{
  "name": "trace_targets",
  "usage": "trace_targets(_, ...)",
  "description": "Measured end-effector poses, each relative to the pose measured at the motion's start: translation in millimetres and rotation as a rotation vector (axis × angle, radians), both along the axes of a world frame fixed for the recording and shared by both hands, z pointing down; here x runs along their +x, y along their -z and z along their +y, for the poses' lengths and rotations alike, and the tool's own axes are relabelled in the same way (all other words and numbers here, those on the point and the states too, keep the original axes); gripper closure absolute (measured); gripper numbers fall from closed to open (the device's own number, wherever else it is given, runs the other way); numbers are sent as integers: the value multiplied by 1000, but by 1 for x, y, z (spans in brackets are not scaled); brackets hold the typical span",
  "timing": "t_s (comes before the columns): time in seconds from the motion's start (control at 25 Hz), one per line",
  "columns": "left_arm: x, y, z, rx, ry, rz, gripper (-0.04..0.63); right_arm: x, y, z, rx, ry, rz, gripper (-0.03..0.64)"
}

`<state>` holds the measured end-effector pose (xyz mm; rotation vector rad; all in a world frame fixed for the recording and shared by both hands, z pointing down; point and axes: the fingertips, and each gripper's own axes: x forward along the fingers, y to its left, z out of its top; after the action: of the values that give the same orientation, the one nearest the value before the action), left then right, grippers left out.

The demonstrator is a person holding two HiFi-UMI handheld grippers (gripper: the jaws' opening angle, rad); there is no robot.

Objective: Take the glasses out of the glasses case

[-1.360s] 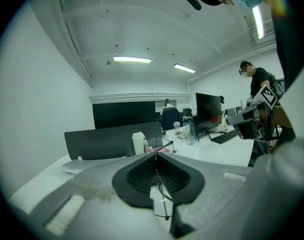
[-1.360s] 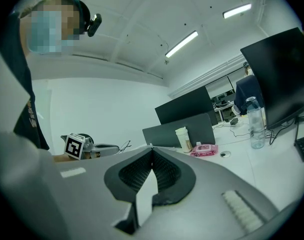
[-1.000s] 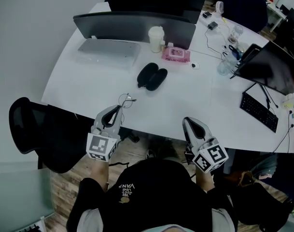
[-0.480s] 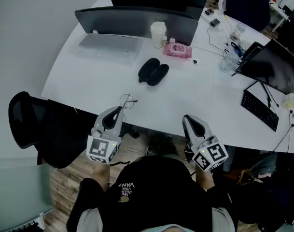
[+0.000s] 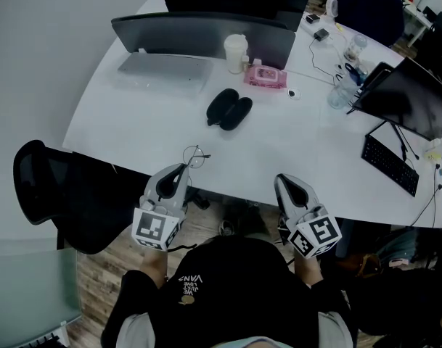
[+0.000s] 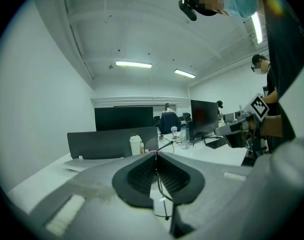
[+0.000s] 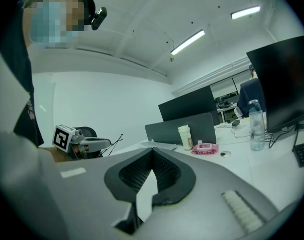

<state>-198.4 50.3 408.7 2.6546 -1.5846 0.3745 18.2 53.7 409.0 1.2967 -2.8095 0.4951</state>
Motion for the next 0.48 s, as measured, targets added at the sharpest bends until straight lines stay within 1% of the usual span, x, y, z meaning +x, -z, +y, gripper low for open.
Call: trace_targets(0.48, 0, 2, 0, 3, 1, 0, 586, -2, 1, -1, 7, 3, 7, 617)
